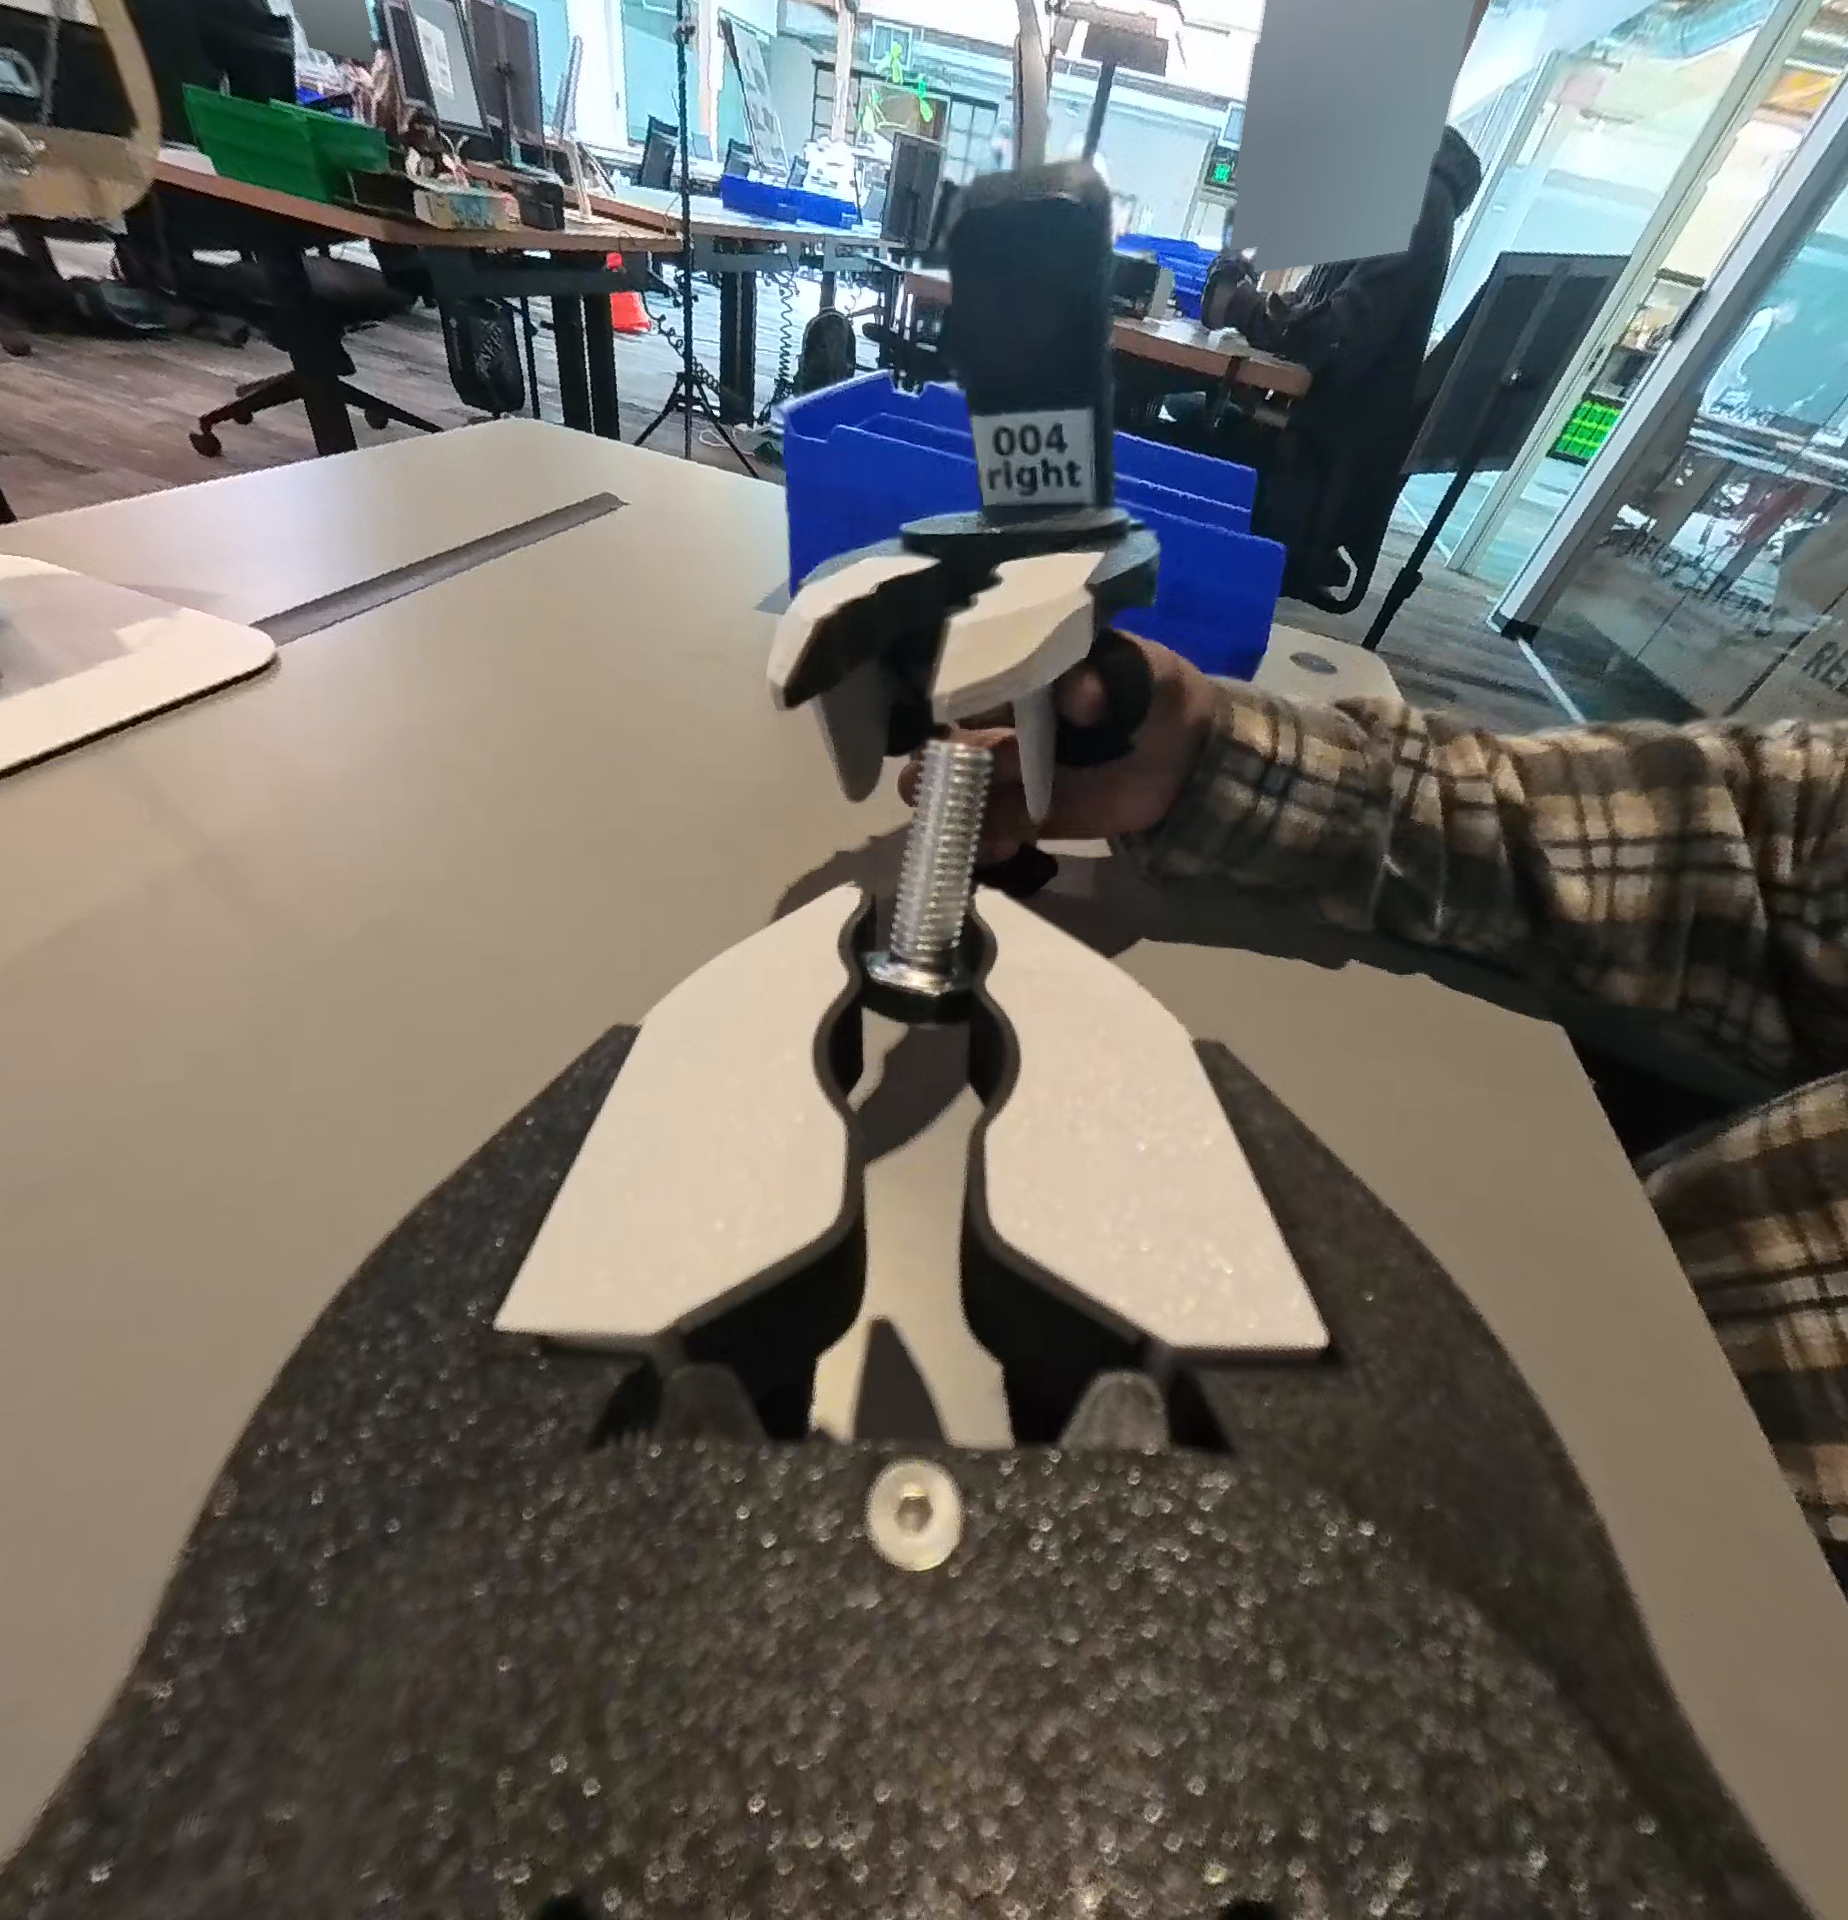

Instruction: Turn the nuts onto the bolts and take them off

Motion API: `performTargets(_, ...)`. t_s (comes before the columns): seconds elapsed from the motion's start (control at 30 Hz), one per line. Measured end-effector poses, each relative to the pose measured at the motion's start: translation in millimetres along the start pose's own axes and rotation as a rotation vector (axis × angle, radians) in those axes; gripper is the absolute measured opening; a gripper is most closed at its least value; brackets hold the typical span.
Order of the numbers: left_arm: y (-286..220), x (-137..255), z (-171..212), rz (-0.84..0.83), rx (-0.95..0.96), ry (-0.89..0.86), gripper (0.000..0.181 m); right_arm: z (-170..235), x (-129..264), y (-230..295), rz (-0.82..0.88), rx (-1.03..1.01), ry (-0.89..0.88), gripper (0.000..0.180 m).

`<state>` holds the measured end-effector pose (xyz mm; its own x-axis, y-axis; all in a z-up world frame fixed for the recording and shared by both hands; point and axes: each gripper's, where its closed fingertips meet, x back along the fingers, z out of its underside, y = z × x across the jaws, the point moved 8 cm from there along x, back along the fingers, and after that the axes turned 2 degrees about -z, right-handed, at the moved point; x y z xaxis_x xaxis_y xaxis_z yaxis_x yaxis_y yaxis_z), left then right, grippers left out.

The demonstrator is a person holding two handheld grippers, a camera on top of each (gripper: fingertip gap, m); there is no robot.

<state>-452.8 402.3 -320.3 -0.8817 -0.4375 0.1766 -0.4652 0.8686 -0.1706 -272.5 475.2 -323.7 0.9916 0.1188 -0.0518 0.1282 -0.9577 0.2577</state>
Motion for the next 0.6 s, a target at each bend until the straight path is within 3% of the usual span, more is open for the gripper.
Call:
performTargets(0.23,3,1,1,0.013,0.016,-0.012,0.014,-8,9,19,0.083,0.108,0.04,0.021)
performTargets(0.6,-13,-14,7,0.056,-0.043,0.069,0.015,-9,-34,50,0.009,0.181,0.125,0.011)
